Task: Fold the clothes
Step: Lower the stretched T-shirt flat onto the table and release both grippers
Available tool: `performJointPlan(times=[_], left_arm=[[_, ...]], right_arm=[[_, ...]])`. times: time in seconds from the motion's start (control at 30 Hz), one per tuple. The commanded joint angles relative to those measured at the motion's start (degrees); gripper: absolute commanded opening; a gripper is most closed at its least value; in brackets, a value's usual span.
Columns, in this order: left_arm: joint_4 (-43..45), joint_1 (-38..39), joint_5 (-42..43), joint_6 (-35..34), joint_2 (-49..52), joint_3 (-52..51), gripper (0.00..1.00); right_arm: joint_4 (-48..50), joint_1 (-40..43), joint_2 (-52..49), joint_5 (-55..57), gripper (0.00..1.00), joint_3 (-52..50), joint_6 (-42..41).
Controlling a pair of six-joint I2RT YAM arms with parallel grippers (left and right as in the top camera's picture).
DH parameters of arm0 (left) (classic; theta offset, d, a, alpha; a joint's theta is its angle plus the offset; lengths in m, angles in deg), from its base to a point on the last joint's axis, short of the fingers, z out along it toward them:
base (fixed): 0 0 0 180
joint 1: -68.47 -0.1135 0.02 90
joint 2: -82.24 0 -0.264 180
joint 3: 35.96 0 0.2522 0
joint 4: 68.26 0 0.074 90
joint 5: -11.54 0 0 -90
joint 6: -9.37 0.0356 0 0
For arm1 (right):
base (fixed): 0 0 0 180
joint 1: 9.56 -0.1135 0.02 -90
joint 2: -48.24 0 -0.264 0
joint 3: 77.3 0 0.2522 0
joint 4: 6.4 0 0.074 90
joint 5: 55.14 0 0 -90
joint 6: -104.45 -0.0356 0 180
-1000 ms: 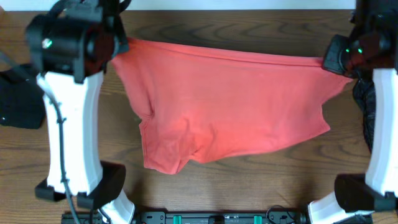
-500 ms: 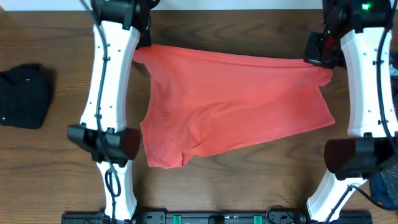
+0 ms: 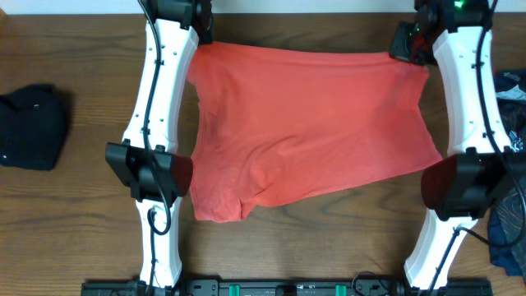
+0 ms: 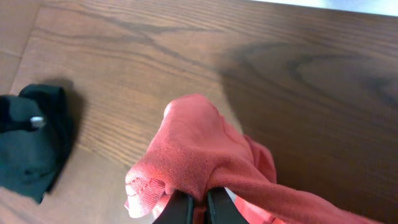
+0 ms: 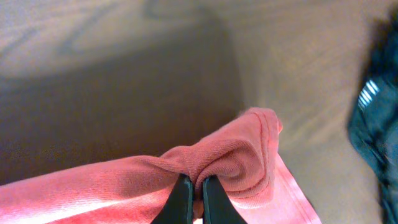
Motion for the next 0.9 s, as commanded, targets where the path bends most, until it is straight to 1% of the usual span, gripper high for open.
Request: performJointPlan(times=[0.0,0.07,0.13,0.17,0.2,0.23,0.27,0.3,0.33,0.37,0.4,0.43,0.47,0.53,0.57,0.6,0.63,0.7,0.73,0.77,0.83,0.87], left_arm=[[1.01,-0.55,-1.51,1.29,2.21,0.31,0.06],[1.03,-0.55,-1.51,1.27,2.91,0.31,0.07],[1.07,-0.55,-1.49,1.27,3.45,0.31,0.14],[1.25,-0.55,-1.51,1.29,3.89,0.31,0.14],[1.40,-0.55,-1.53,1.29,4.11,0.31,0.14],[1.70,-0.55,-1.53,1.27,4.46,0.31,0.16],[2.14,-0.57,-1.51,1.29,4.85,0.31,0.25],[2.56,-0.55,-1.51,1.31,5.14,0.31,0.25],[2.91,-0.55,-1.51,1.29,5.44,0.31,0.32],[3.19,-0.55,-1.51,1.29,5.68,0.31,0.46],[3.32,-0.55,-1.42,1.29,5.81,0.31,0.49],[3.32,-0.55,-1.05,1.29,5.84,0.31,0.49],[3.37,-0.55,-0.59,1.29,5.84,0.31,0.49],[3.28,-0.55,0.02,1.29,5.79,0.33,0.60],[2.89,-0.55,0.02,1.29,5.75,0.33,0.62],[2.19,-0.55,0.09,1.29,5.75,0.33,0.72],[0.81,-0.50,0.90,1.29,5.75,0.33,0.74],[-1.92,-0.50,3.32,1.29,5.75,0.33,0.73],[-3.17,-0.50,4.66,1.29,5.75,0.33,0.55],[-4.22,-0.50,6.60,1.27,5.75,0.33,0.39],[-5.81,-0.48,10.67,1.27,5.44,0.33,0.25],[-6.82,-0.37,12.61,0.96,4.87,0.33,0.22]], right_arm=[[3.98,0.81,-2.51,-0.72,0.01,0.02,1.84],[7.10,0.63,-3.98,-1.01,0.02,0.02,1.84],[9.92,0.59,-5.42,-1.60,0.01,0.02,1.84],[11.04,0.59,-5.92,-1.81,0.02,0.02,1.86],[12.00,0.59,-6.43,-1.81,0.06,0.02,1.95],[13.05,0.59,-6.80,-1.95,0.14,0.02,2.29],[14.08,0.66,-7.13,-2.01,0.26,0.02,3.23],[15.13,0.81,-7.21,-1.99,0.48,0.02,4.48],[15.74,0.87,-7.28,-2.01,0.59,0.02,5.42],[16.22,0.94,-7.28,-1.97,0.66,0.02,6.82],[16.39,1.09,-7.19,-1.99,0.86,0.09,8.13],[16.31,1.31,-7.02,-1.95,0.99,0.24,8.87],[16.04,1.62,-7.02,-1.97,0.99,0.50,9.16],[14.19,2.49,-6.97,-1.99,0.99,1.84,9.14],[12.92,2.97,-6.97,-2.40,0.99,2.67,8.98],[11.32,3.61,-6.95,-3.65,0.99,3.69,8.90],[9.35,4.26,-6.88,-5.11,0.99,4.85,8.85],[5.31,5.49,-6.64,-6.62,0.99,7.08,6.97],[3.65,6.03,-6.38,-7.39,0.99,8.15,6.47],[2.32,6.64,-6.05,-8.50,0.99,9.14,6.54],[0.28,7.65,-4.68,-9.81,0.99,10.45,7.02],[-1.46,8.07,-3.30,-9.84,0.99,10.78,7.69]])
